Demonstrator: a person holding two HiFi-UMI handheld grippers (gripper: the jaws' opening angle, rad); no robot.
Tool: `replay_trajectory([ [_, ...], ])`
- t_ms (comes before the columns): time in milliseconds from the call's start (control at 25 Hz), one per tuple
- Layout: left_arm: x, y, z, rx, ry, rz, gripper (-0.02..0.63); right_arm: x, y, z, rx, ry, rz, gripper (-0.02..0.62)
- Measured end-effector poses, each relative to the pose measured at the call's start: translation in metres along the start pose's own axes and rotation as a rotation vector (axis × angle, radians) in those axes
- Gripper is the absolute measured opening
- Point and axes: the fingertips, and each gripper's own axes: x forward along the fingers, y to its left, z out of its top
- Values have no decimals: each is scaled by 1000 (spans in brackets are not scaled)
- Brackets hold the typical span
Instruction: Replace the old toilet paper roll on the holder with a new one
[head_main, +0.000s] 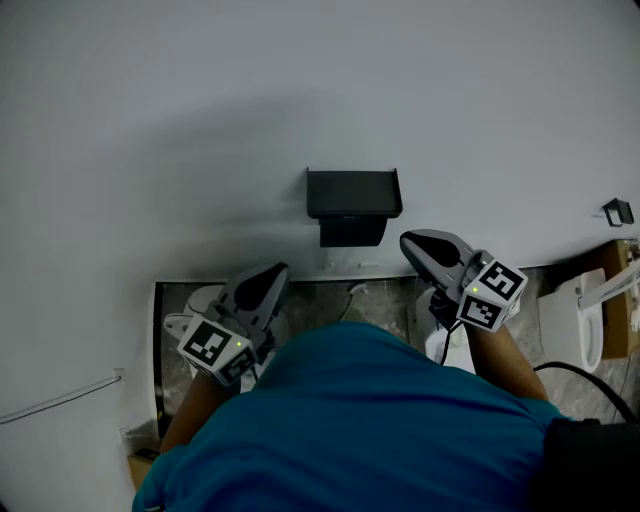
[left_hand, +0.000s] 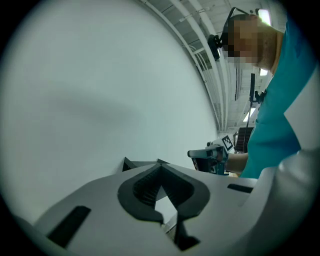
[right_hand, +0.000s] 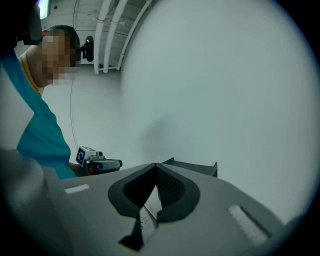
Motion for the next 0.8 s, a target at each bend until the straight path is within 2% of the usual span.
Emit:
replay_trajectory([
  [160, 27, -10, -10, -15, 16, 58, 8, -13, -26, 7, -10, 3, 72, 3],
  [400, 52, -1, -31, 10, 43, 129, 9, -23, -48, 7, 4, -3, 114, 3],
  [560, 62, 18, -52, 27, 141, 145, 9, -29, -53, 4, 20, -9, 101, 3],
  [800, 79, 41, -101, 23, 330, 94, 11, -38, -49, 3, 19, -17, 62, 3],
])
